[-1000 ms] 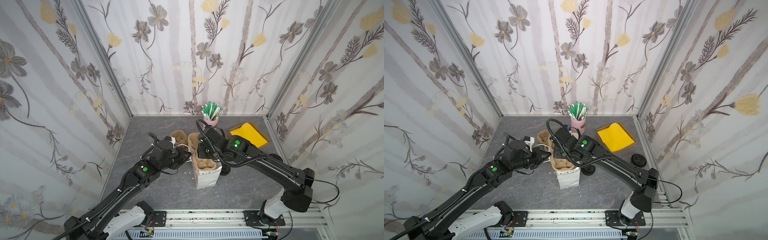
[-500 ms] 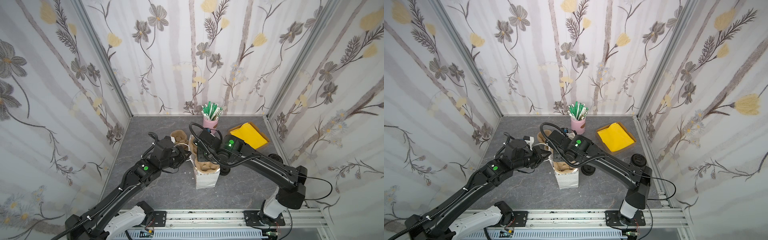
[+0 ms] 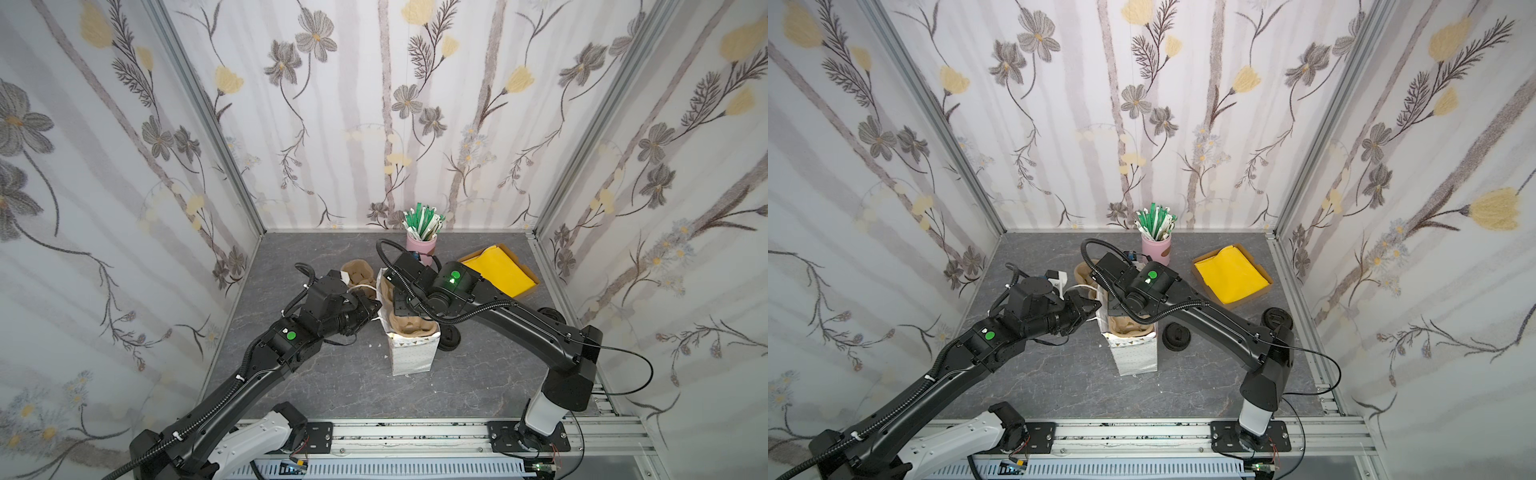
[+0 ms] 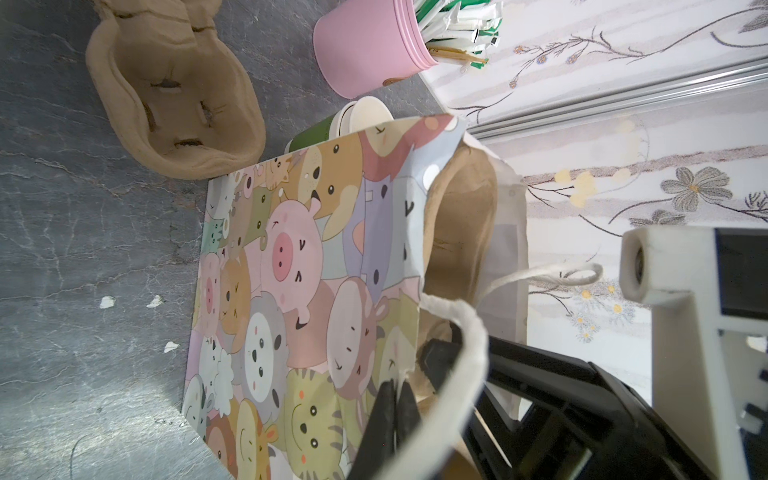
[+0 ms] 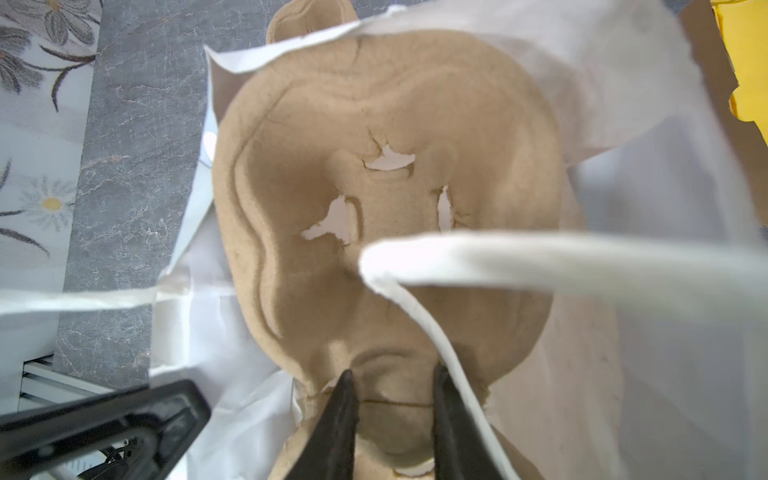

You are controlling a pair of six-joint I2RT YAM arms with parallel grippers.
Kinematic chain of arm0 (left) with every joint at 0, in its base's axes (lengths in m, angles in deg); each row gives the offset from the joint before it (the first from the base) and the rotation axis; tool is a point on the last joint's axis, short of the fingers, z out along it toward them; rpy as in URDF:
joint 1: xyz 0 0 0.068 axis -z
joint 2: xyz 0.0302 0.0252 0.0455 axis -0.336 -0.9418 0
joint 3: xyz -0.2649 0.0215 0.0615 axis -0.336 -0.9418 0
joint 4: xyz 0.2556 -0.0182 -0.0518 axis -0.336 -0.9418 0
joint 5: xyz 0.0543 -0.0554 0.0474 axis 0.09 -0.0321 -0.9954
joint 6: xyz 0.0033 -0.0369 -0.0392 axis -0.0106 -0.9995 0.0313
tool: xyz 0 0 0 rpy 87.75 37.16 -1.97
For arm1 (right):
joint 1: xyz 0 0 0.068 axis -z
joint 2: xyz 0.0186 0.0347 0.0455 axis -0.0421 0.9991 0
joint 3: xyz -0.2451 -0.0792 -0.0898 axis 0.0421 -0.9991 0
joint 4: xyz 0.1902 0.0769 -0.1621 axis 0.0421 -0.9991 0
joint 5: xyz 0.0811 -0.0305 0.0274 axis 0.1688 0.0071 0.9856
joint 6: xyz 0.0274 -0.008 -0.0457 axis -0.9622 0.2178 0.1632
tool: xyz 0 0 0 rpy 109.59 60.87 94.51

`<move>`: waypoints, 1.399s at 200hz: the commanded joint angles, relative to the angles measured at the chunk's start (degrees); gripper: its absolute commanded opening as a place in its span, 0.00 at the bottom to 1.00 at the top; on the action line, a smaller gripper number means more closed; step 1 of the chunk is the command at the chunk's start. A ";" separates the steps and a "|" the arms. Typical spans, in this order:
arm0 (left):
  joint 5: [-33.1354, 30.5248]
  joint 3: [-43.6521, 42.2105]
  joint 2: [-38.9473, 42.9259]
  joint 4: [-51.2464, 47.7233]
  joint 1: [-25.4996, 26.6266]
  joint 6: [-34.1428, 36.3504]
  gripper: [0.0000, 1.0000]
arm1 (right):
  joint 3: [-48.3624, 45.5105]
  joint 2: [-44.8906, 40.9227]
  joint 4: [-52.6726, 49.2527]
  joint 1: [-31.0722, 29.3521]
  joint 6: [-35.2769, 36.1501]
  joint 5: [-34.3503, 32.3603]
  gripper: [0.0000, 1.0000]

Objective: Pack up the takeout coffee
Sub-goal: 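Push the carrier down inside the bag with the right gripper, then open the right gripper to release the carrier inside the bag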

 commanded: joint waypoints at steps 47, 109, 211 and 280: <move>1.33 -0.39 -0.18 1.32 -0.06 0.04 0.00 | -1.15 -0.99 3.15 1.57 -0.86 -1.18 0.21; 2.37 -0.39 -0.48 1.32 -0.14 0.70 0.00 | -1.27 -0.47 7.43 3.09 -2.09 1.56 0.21; 1.32 1.06 -1.05 1.32 -0.56 0.84 0.00 | 0.54 1.14 2.54 -0.61 -1.83 -4.40 0.20; -1.52 0.53 0.33 1.32 -0.57 -1.89 0.00 | -1.31 -0.10 2.59 -1.67 -1.95 -3.24 0.20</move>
